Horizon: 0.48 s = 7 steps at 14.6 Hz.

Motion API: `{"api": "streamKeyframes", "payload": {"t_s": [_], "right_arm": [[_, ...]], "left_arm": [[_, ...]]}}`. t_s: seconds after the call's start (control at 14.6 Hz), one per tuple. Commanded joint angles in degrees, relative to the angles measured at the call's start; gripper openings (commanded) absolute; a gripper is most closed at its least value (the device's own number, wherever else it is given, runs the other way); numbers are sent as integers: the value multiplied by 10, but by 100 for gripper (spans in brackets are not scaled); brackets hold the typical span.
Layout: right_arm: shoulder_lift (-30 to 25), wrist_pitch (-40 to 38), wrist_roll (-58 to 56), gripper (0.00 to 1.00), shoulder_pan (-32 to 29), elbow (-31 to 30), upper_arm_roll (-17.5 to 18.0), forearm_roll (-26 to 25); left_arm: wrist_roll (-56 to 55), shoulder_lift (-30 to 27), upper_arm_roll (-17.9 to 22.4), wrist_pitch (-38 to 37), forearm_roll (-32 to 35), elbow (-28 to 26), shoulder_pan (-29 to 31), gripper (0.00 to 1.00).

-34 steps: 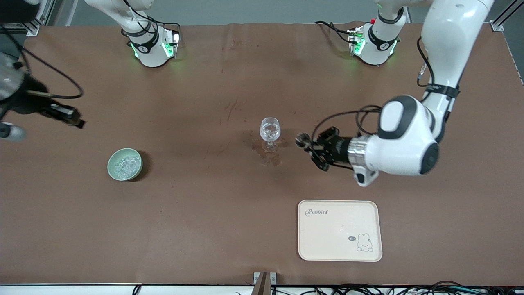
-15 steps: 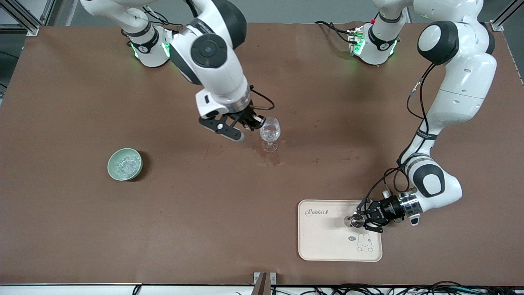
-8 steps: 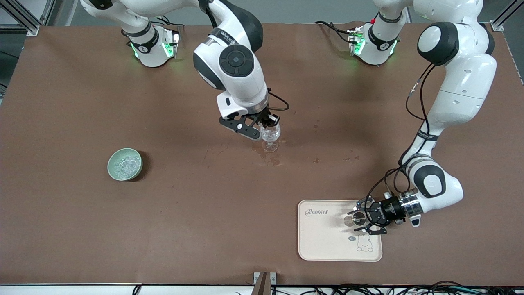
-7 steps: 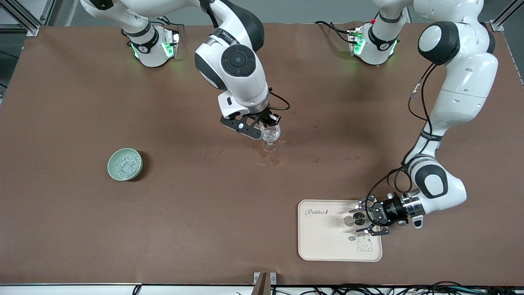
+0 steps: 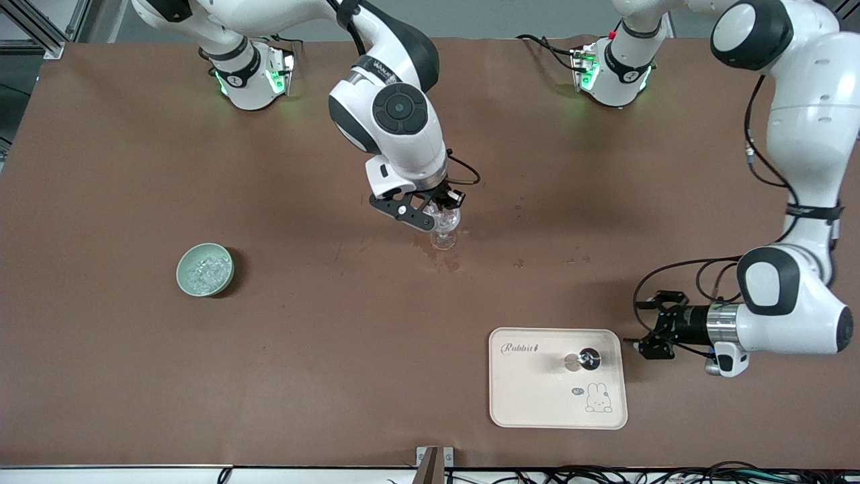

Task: Pour wine and add ice with both arms
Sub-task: 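Withdraw the left gripper while the right gripper releases the ice cube into the glass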

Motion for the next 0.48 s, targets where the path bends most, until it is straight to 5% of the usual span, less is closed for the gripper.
{"api": "streamKeyframes", "payload": {"t_s": [0.0,0.41], "right_arm": [[10,1,10,5,4,7,6,-6],[15,1,8,11,6,7,6,-5]], "left_arm": [[104,-74,-9,-61,71,-17,-10,100],[309,-219,-35,-126,192,-20,-19,100]]}}
